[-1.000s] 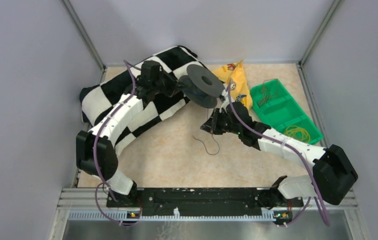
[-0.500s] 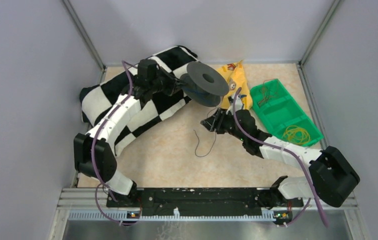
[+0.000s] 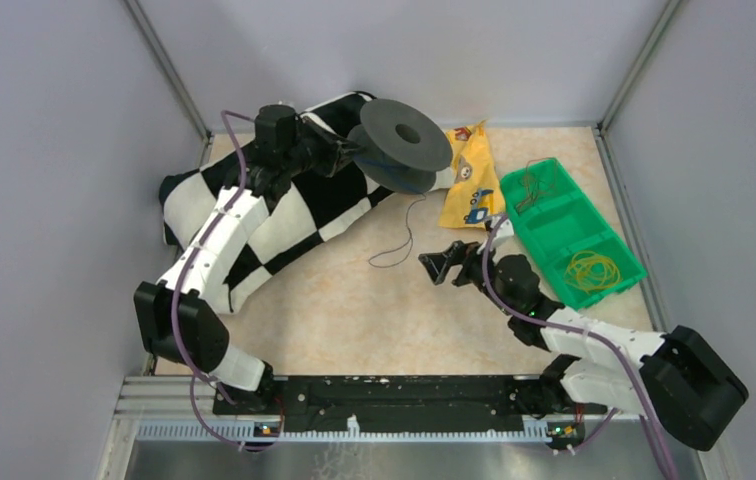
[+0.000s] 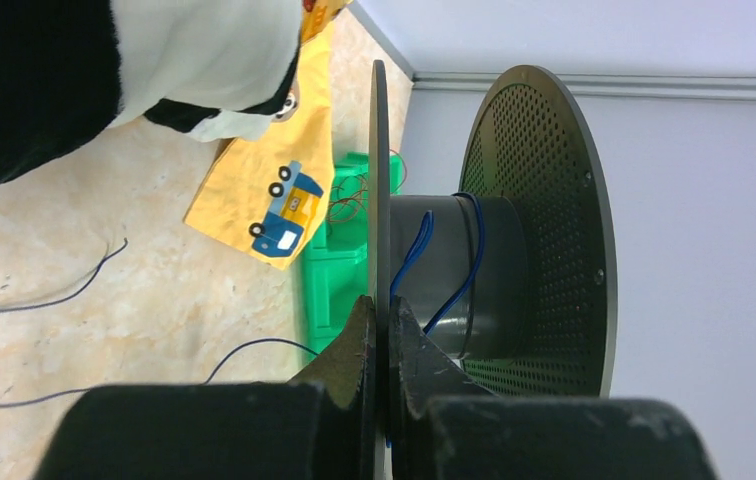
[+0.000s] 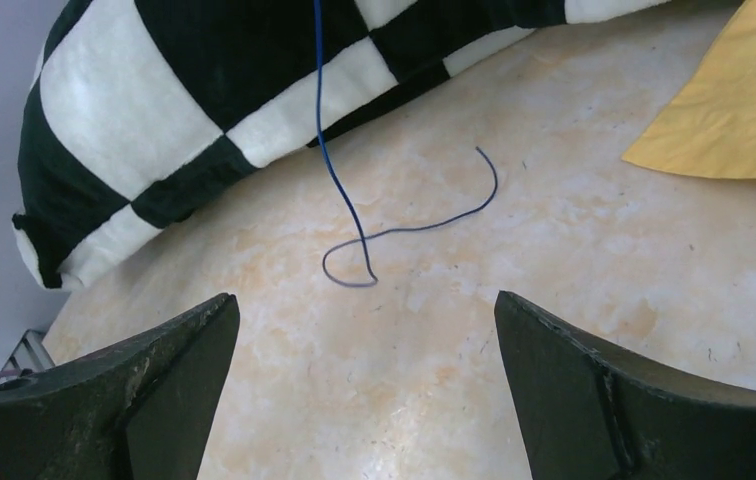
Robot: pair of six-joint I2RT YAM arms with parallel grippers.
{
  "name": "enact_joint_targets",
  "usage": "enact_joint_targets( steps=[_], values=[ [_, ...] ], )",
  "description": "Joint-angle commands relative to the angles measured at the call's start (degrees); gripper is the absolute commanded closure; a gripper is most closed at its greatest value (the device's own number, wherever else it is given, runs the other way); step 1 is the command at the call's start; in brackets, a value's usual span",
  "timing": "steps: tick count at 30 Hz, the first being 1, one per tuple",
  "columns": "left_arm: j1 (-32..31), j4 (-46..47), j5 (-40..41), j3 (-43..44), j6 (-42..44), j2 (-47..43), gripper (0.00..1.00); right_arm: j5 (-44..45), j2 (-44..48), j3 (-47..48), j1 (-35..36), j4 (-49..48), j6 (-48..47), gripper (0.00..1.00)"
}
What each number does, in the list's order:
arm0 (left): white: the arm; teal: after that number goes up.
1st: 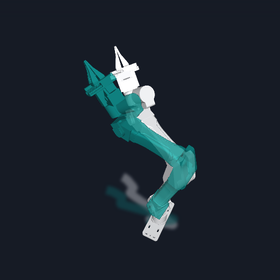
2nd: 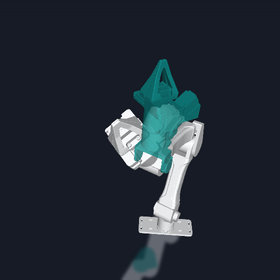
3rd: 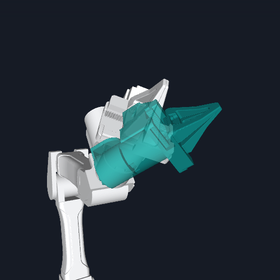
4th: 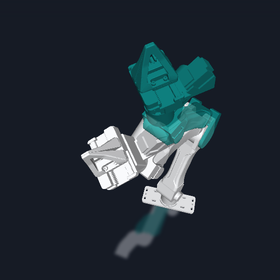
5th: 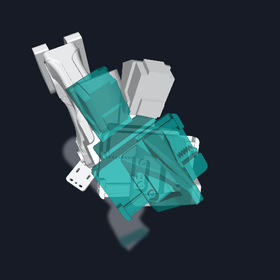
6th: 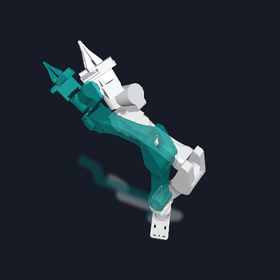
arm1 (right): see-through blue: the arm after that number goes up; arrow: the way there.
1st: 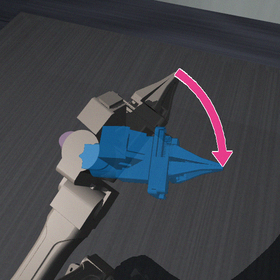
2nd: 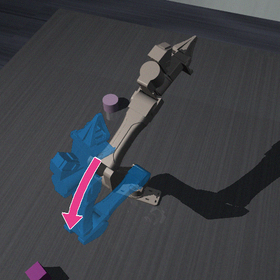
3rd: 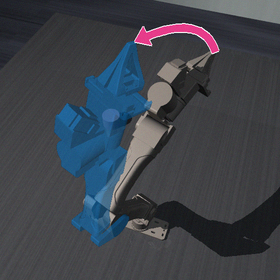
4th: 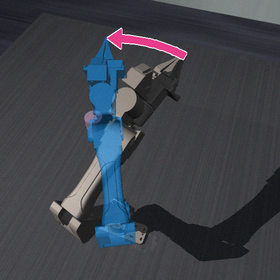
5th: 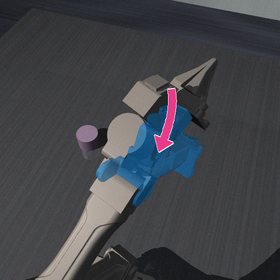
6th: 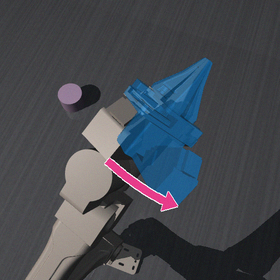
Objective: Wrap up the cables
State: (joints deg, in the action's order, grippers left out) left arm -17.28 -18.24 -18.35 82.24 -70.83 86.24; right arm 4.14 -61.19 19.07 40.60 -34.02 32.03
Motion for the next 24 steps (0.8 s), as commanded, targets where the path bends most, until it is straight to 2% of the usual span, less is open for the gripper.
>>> enact_joint_targets(
  steps=[1, 6, 11, 15, 20, 22, 24],
  values=[
    [0.1, 4.0, -1.5, 5.1, -2.3, -3.1, 1.0, 2.4, -1.7, -4.8, 0.1, -14.4, 3.7, 0.01],
    [0.1, 3.5, -0.4, 7.2, -2.4, -3.1, 1.0, 3.7, -11.3, -5.5, 5.1, -28.5, 5.8, 0.01],
    [0.1, 2.7, 0.2, 7.8, -2.3, -3.7, 1.0, 5.8, -24.1, -4.4, 7.2, -45.7, 7.7, 0.01],
    [0.1, 2.3, -0.1, 7.6, -2.3, -4.2, 1.0, 8.8, -35.9, 1.1, 7.7, -53.9, 8.7, 0.01],
    [0.4, 0.8, -0.7, 7.3, -1.6, -4.7, 1.0, 13.3, -46.2, 8.0, 7.8, -58.1, 6.5, 0.03],
    [0.6, 1.1, -0.8, 6.0, -2.0, -5.6, 1.0, 15.9, -49.4, 9.3, 7.8, -60.1, 5.9, 0.13],
    [1.0, 2.0, -0.8, 5.0, -2.3, -6.8, 1.0, 17.2, -51.8, 10.1, 7.8, -62.2, 4.4, 0.44]
  ],
)
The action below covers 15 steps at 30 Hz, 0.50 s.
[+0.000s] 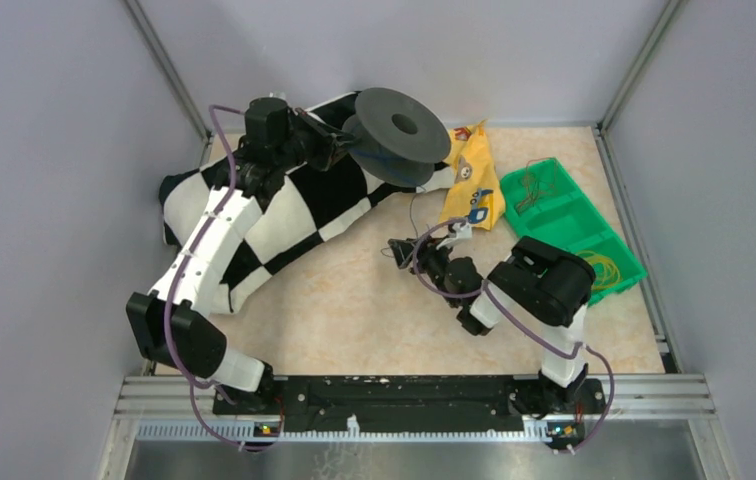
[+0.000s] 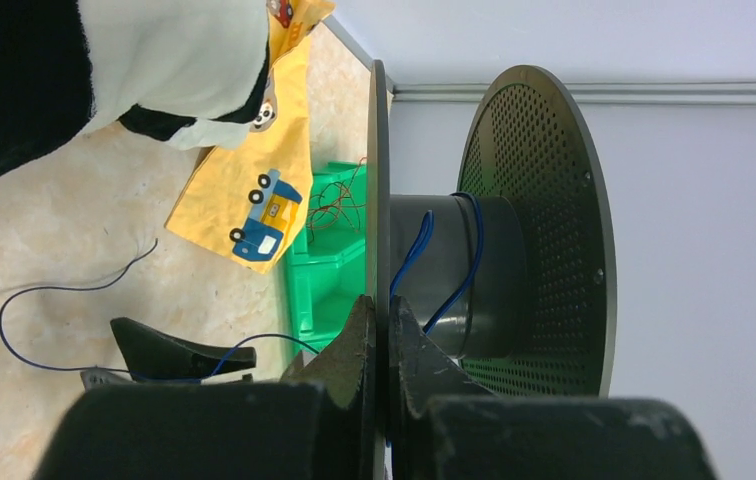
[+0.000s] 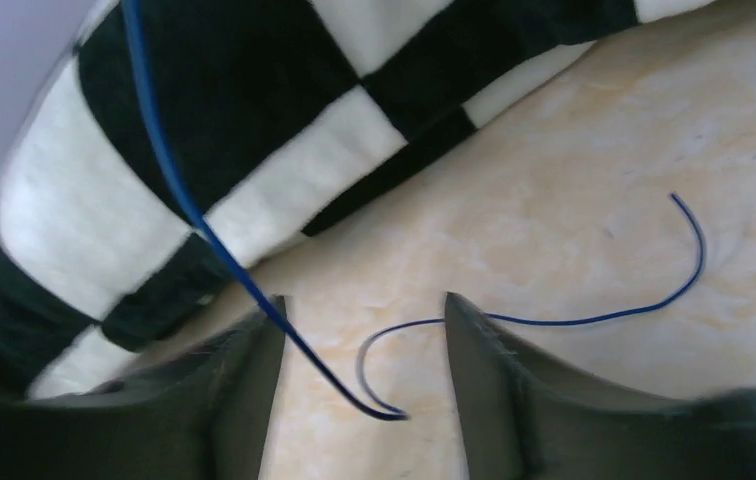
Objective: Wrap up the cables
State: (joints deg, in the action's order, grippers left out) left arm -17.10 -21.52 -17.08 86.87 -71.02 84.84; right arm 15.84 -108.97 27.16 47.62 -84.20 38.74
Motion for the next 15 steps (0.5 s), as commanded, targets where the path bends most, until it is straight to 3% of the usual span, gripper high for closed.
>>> enact_joint_targets(
  steps=[1, 2, 3, 8, 10, 13, 15],
  values=[
    [1.0, 5.1, -2.0, 0.2, -1.9, -5.7, 1.0, 6.0, -4.7, 2.0, 0.7, -12.6, -2.6, 0.66],
    [1.3, 4.9, -2.0, 0.3, -1.6, -6.0, 1.0, 6.3, -4.9, 1.7, 0.6, -12.6, -2.5, 0.97],
    [1.6, 4.8, -2.0, 0.2, -1.2, -6.3, 1.0, 6.9, -4.4, 0.8, 0.4, -12.0, -1.8, 1.0],
    [3.0, 8.5, -6.0, -1.7, 2.9, -7.3, 1.0, 10.5, 4.4, -10.1, -2.8, -10.3, 0.4, 1.0],
    [3.4, 15.5, -11.7, -4.6, 7.1, -7.8, 1.0, 5.6, 10.7, -14.1, -7.7, -4.7, 4.4, 1.0],
    [3.5, 28.5, -25.8, -9.4, 13.3, -8.1, 1.0, -7.3, 22.9, -15.3, -19.9, 12.3, 8.4, 1.0],
    [3.3, 31.4, -33.9, -10.3, 18.2, -7.6, 1.0, -12.0, 31.5, -12.3, -24.2, 28.1, 4.8, 1.0]
  ],
)
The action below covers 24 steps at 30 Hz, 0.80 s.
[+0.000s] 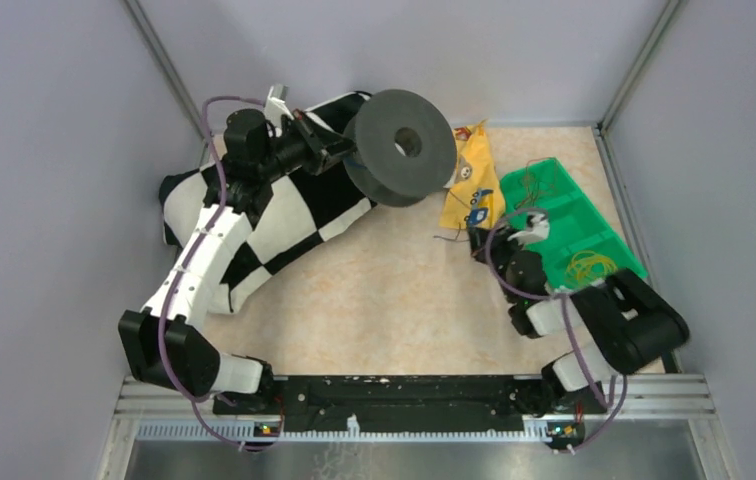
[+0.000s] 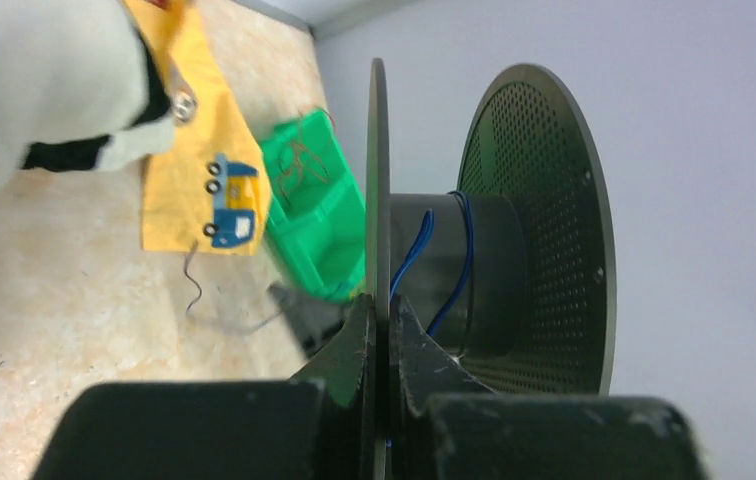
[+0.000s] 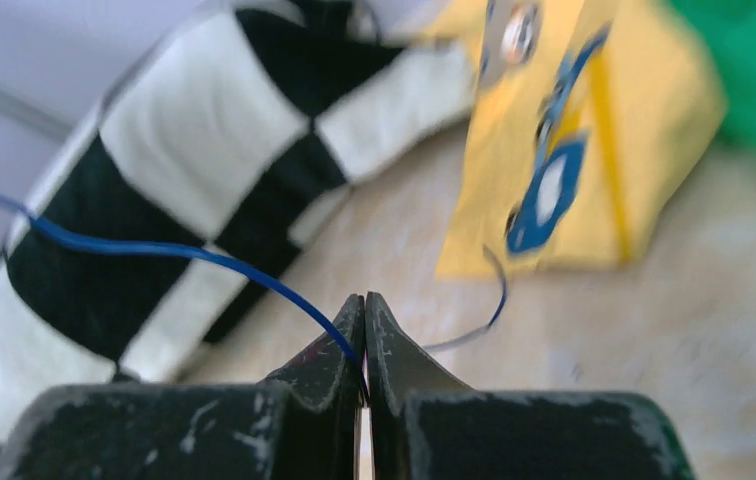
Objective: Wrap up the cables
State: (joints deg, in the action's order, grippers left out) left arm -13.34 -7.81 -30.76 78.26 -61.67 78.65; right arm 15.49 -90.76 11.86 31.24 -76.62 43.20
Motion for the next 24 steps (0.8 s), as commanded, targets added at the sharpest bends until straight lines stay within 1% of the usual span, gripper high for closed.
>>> enact_joint_targets(
  steps=[1, 3, 6, 7, 9, 10, 12, 14, 18, 20, 24],
  values=[
    [-0.5, 16.4, -22.5, -1.5, 12.0, -1.5, 1.0, -11.3, 17.4, 5.8, -8.3, 29.8, -3.3, 1.0],
    [-1.1, 13.1, -26.6, -2.1, 19.5, -2.2, 1.0, -9.3, 23.1, 11.4, -8.4, 43.5, -9.9, 1.0],
    [-2.3, 7.4, -29.8, -3.4, 33.2, -4.3, 1.0, -10.5, 26.0, 19.8, -10.1, 57.9, -15.0, 1.0],
    [-2.8, 5.8, -30.5, -4.3, 38.3, -5.1, 1.0, -11.8, 25.9, 22.3, -10.8, 61.6, -15.8, 1.0],
    [-3.7, 5.3, -31.4, -7.4, 44.2, -7.1, 1.0, -13.9, 25.8, 26.2, -11.4, 66.2, -16.8, 1.0],
    [-4.3, 4.9, -29.8, -9.0, 46.4, -7.8, 1.0, -14.9, 25.9, 27.6, -11.5, 67.5, -17.4, 1.0],
    [-5.6, 1.8, -28.8, -9.4, 51.2, -8.0, 1.0, -15.4, 26.4, 30.9, -11.5, 71.1, -18.0, 1.0],
    [-7.2, -3.5, -27.3, -8.3, 56.8, -7.4, 1.0, -15.4, 27.2, 33.3, -11.5, 73.5, -18.5, 1.0],
    [-13.4, -14.9, -19.8, -5.5, 67.1, -5.1, 1.0, -17.5, 28.1, 38.7, -11.5, 79.3, -19.9, 1.0],
    [-15.5, -17.1, -14.4, -5.1, 68.5, -3.9, 1.0, -18.2, 28.1, 41.6, -11.5, 83.1, -20.4, 1.0],
    [-17.6, -18.0, -5.4, -5.4, 69.3, -2.0, 1.0, -19.7, 28.1, 46.6, -11.5, 89.8, -22.1, 1.0]
  ],
)
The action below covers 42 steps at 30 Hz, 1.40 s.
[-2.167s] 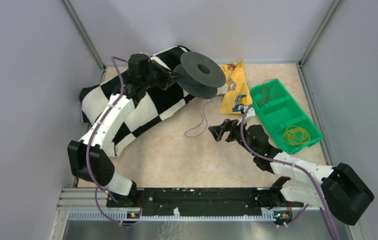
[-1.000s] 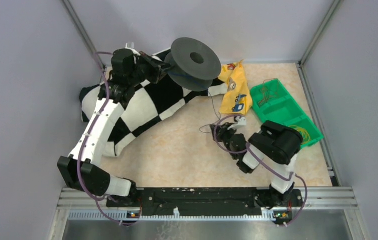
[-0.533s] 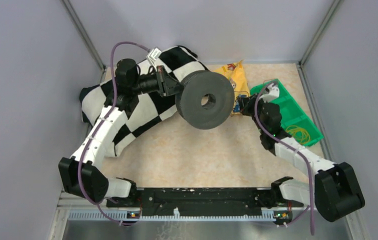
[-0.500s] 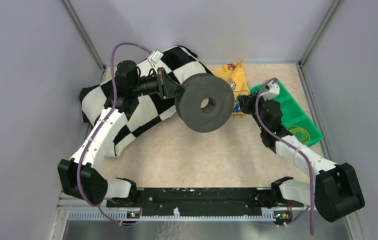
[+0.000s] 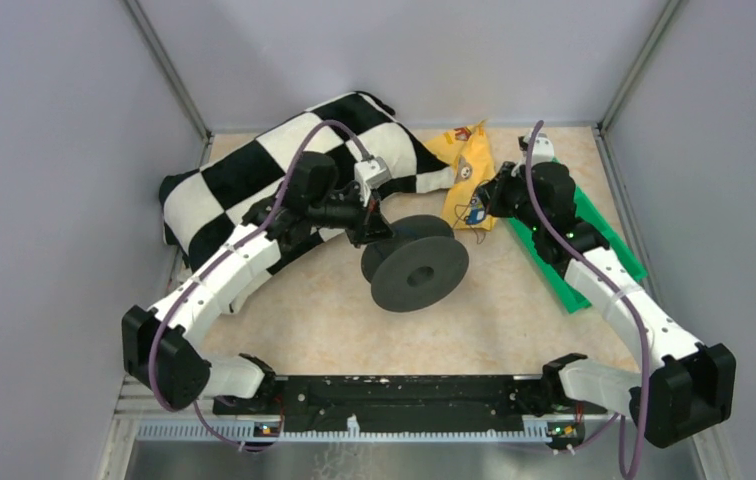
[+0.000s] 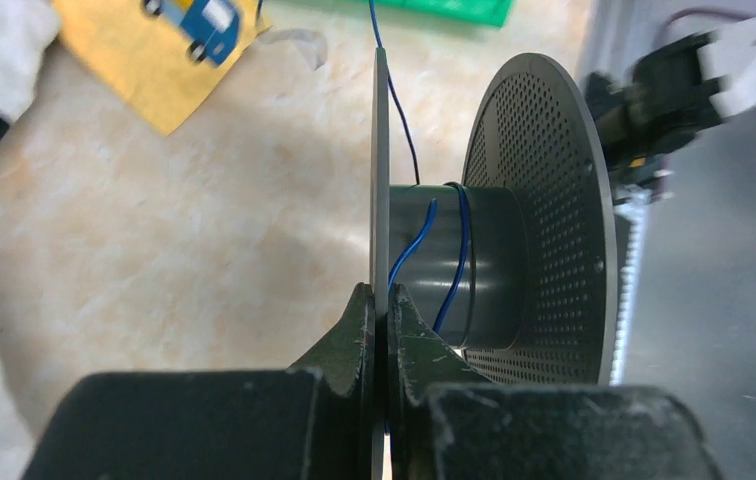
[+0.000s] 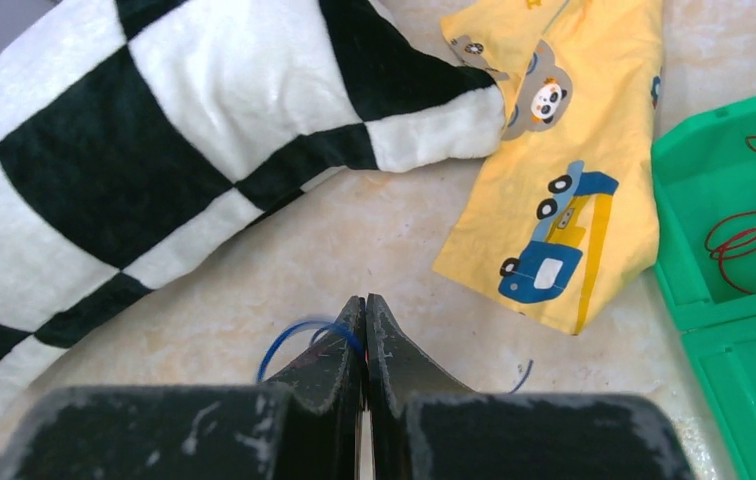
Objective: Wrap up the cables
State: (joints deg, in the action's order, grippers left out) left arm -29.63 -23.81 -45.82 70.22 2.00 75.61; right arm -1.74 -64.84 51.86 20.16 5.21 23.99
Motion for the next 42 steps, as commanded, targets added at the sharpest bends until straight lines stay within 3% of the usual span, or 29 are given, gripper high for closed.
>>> enact_joint_targets(
  steps=[1, 9, 13, 16, 22, 28, 34, 42],
  values=[
    [-2.3, -2.8, 12.3, 3.0, 6.6, 1.6, 1.0, -3.9, 2.1, 7.6, -0.4, 9.5, -3.5, 1.0],
    [-8.8, 0.3, 42.1, 4.2, 6.9, 4.7, 1.0, -13.9, 0.4, 14.3, -0.2, 20.8, -4.3, 1.0],
    [-12.3, 12.4, 53.6, -0.5, 4.7, 2.7, 1.0, -20.0, -1.8, 17.1, 2.2, 24.5, -4.1, 1.0],
    [-15.4, 22.6, 61.6, -5.4, 2.7, 0.5, 1.0, -22.1, -1.0, 13.7, 6.7, 17.0, 1.8, 1.0],
    [-23.2, 37.2, 80.6, -9.0, 8.6, 3.1, 1.0, -22.7, -2.7, 11.7, 12.8, 9.7, 8.9, 1.0],
    [-23.3, 39.8, 85.0, -7.5, 1.8, 3.9, 1.0, -21.8, -2.8, 6.1, 15.0, 0.1, 17.9, 1.0],
    [-22.9, 28.3, 84.6, 0.9, -14.1, 6.1, 1.0, -20.3, -0.7, -4.3, 15.7, -15.5, 24.1, 1.0],
    [-22.8, 22.3, 81.1, 5.1, -27.6, 6.1, 1.0, -19.9, -1.1, -5.0, 15.7, -14.5, 22.8, 1.0]
  ],
)
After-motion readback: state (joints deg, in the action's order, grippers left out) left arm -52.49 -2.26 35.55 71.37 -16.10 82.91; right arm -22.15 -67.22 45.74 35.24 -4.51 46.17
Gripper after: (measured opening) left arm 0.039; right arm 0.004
